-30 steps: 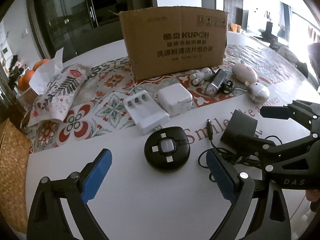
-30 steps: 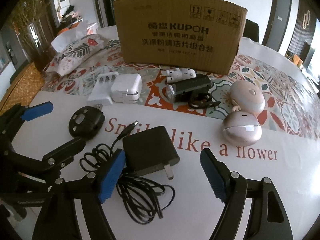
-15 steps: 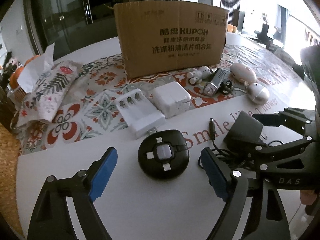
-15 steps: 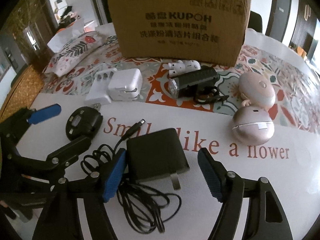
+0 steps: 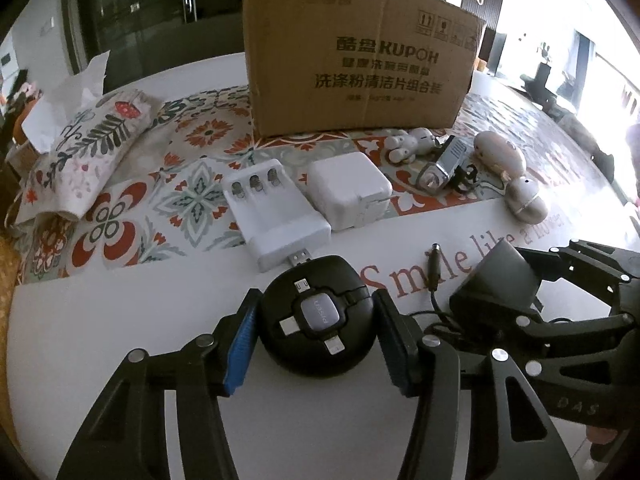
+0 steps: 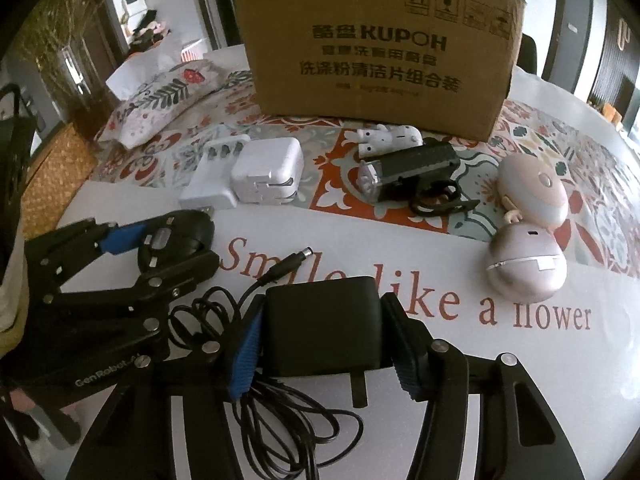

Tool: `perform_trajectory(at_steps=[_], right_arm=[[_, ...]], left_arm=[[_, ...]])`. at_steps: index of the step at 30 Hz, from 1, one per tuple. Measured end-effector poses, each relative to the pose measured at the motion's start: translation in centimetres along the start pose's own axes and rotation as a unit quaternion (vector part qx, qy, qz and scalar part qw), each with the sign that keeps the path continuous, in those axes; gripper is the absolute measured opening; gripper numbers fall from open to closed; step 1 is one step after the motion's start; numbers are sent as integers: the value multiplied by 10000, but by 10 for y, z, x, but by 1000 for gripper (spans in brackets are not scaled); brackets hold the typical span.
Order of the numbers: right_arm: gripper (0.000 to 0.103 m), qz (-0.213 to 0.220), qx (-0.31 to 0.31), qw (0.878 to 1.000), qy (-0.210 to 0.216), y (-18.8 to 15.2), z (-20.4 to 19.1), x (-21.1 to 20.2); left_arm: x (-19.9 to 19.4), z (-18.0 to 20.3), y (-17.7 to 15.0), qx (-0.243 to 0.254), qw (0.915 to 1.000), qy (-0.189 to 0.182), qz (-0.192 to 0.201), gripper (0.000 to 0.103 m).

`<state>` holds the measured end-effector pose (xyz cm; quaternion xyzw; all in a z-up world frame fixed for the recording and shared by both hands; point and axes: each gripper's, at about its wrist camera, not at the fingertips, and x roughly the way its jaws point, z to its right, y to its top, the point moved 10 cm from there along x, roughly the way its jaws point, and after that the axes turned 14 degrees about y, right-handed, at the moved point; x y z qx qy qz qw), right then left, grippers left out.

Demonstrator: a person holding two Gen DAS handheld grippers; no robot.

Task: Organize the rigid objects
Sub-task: 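Grasp the black round puck with the left gripper while the right gripper grasps the black power adapter, then carry the puck with the left gripper while the right gripper carries the adapter into the box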

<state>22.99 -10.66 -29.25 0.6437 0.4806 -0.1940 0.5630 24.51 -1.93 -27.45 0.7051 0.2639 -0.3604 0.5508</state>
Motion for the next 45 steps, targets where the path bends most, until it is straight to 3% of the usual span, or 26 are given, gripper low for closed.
perform_trajectory(at_steps=[12, 27, 38, 45], right_arm=[[56, 471, 16, 9989, -28, 17, 0, -34], [56, 1468, -177, 9888, -187, 70, 0, -111], [56, 2061, -240, 9777, -318, 123, 9, -155], [56, 2225, -296, 9738, -350, 152, 10, -168]], left_arm=[[-40, -7, 18, -284, 9991, 207, 244, 55], [-104, -2, 91, -375, 9939, 270, 998, 55], [-128, 1, 146, -358, 9906, 271, 1289, 55], [-132, -1, 174, -337, 9900, 254, 1345, 55]])
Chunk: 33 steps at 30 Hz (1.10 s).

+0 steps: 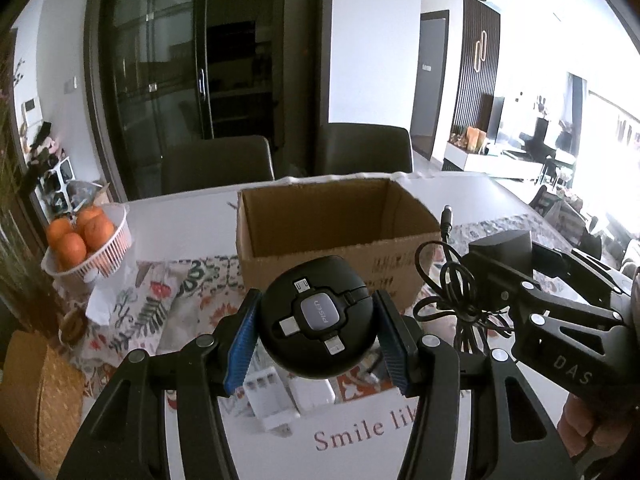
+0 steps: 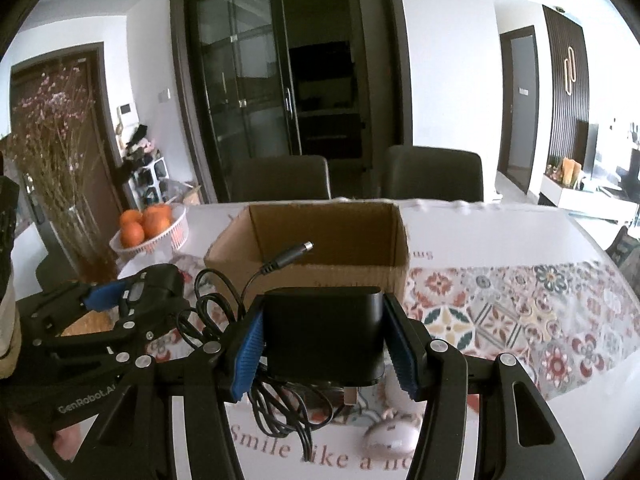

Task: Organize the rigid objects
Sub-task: 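Carry the puck with the left gripper while the right gripper carries the adapter into the box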

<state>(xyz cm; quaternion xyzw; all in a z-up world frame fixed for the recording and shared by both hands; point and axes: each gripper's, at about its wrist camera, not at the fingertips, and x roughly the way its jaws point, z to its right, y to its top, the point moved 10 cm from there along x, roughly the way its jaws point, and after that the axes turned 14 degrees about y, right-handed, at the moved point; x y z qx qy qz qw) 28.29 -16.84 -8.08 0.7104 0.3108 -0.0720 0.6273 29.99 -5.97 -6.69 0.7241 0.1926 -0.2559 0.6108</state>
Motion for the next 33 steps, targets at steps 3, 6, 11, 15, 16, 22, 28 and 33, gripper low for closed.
perform_trajectory(at_steps=[3, 6, 11, 15, 16, 22, 28, 33], right_arm=[[56, 39, -47, 10000, -32, 13, 1, 3], [56, 61, -77, 9999, -62, 26, 4, 6], [56, 34, -66, 9999, -68, 47, 10, 17], [56, -31, -30, 9999, -105, 58, 19, 28], [56, -52, -12, 9999, -122, 61, 21, 31], [56, -240, 11, 9996, -174, 74, 34, 53], [56, -404, 63, 9990, -193, 88, 46, 73], [56, -641, 142, 9978, -84, 91, 51, 95]], left_arm=[[3, 0, 13, 34, 10000, 28, 24, 55], [7, 0, 22, 20, 10000, -13, 4, 55], [20, 1, 38, 3, 10000, -63, -71, 55], [29, 0, 51, 61, 9999, 1, -96, 55], [32, 0, 54, 79, 9999, 17, -105, 55], [52, -1, 68, 91, 9997, -11, -220, 55], [75, -2, 76, 71, 9988, -75, -483, 55], [94, -4, 79, -9, 9975, -80, -700, 55]])
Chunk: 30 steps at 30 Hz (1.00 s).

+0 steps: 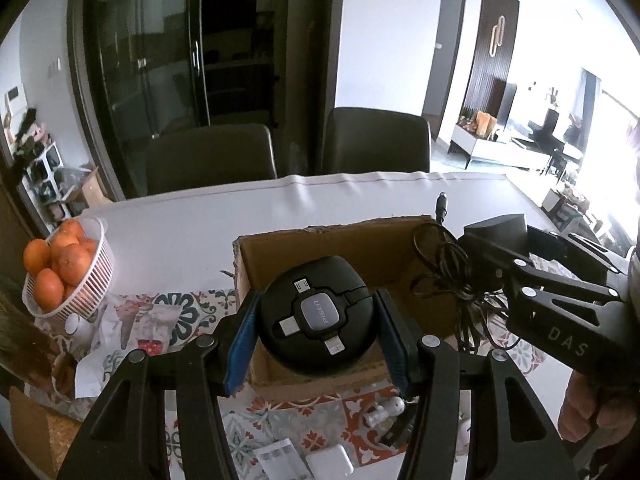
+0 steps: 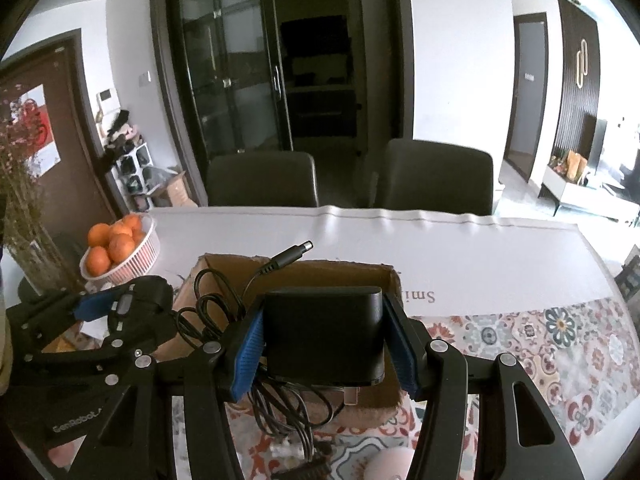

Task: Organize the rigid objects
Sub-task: 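Carry the puck with the left gripper while the right gripper carries the adapter into the box, then open the left gripper inside the box while the right gripper releases the adapter there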

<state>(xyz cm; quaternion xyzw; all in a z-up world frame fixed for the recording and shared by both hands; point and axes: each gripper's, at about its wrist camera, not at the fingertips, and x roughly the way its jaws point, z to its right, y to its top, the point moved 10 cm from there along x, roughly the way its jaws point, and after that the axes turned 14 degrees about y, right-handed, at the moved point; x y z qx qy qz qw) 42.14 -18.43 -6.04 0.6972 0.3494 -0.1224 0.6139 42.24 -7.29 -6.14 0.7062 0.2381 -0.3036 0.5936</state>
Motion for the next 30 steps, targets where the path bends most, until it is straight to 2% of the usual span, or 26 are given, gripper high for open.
perform_trajectory(at_steps=[9, 17, 21, 30], right_arm=[[56, -401, 290, 9986, 192, -1, 10, 35], [57, -507, 556, 9968, 266, -6, 21, 52], [62, -419, 537, 9974, 253, -4, 23, 49], [62, -328, 492, 9981, -190, -5, 31, 27]], left_arm=[[29, 1, -2, -23, 9991, -33, -411, 55], [48, 4, -1, -84, 9981, 12, -618, 55], [47, 5, 0, -152, 9983, -37, -555, 59], [24, -2, 3, -90, 9992, 339, -205, 59]])
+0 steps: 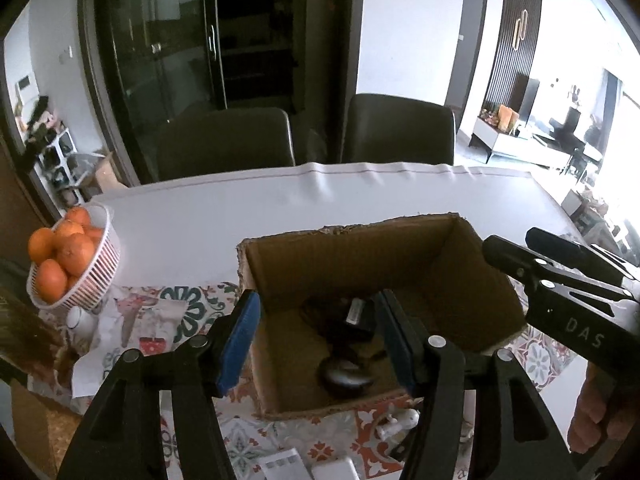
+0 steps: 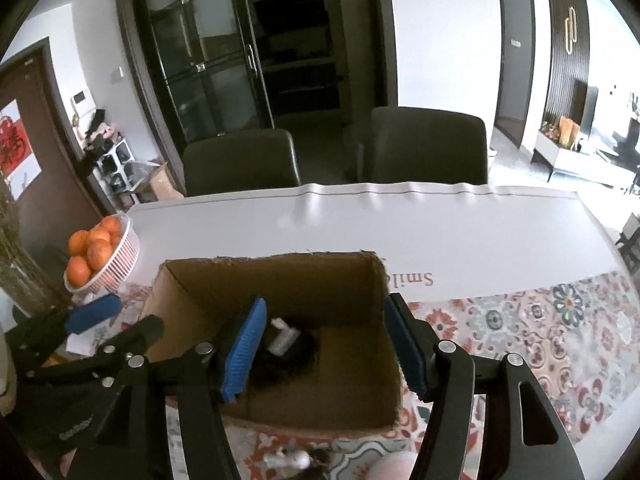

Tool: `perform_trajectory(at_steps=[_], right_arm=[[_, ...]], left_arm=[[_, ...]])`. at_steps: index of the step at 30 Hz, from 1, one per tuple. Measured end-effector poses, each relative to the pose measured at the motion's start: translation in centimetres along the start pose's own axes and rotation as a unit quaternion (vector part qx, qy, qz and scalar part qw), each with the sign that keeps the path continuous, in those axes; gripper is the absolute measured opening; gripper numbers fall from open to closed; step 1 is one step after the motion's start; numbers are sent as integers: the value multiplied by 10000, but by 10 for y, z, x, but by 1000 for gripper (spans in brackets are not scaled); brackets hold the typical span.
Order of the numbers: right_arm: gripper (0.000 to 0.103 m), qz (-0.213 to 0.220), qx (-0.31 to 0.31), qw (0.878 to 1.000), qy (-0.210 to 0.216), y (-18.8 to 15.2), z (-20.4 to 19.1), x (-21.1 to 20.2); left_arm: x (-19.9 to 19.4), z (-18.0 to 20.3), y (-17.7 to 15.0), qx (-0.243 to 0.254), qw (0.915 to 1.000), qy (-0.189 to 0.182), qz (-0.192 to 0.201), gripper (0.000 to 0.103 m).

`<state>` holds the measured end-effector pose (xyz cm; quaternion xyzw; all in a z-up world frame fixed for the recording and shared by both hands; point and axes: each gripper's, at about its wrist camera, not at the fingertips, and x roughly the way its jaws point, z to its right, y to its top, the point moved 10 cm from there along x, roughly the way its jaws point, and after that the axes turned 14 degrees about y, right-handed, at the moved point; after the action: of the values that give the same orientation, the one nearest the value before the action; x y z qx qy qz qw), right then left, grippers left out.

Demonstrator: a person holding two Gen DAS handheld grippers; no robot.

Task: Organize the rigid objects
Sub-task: 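Open the left gripper inside the box while the right gripper releases the adapter there, then move the left gripper to the white square adapter while the right gripper reaches the pink round gadget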

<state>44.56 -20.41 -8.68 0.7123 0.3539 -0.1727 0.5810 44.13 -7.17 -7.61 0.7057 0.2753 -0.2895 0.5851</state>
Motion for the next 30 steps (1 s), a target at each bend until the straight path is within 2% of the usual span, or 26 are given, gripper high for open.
perform_trajectory(at_steps=[6, 13, 20, 30], right_arm=[[62, 131, -85, 9998, -81, -4, -3, -20], [62, 274, -285, 9989, -244, -13, -12, -42], [62, 420, -526, 9972, -315, -32, -26, -62], [63, 360, -445, 9977, -368, -64, -22, -76]], left_arm=[[-16, -5, -7, -43, 9999, 74, 75, 59], [-31, -9, -27, -149, 9999, -37, 76, 59], [-47, -12, -47, -109, 9998, -14, 181, 59], [-58, -6, -82, 54, 9999, 55, 138, 59]])
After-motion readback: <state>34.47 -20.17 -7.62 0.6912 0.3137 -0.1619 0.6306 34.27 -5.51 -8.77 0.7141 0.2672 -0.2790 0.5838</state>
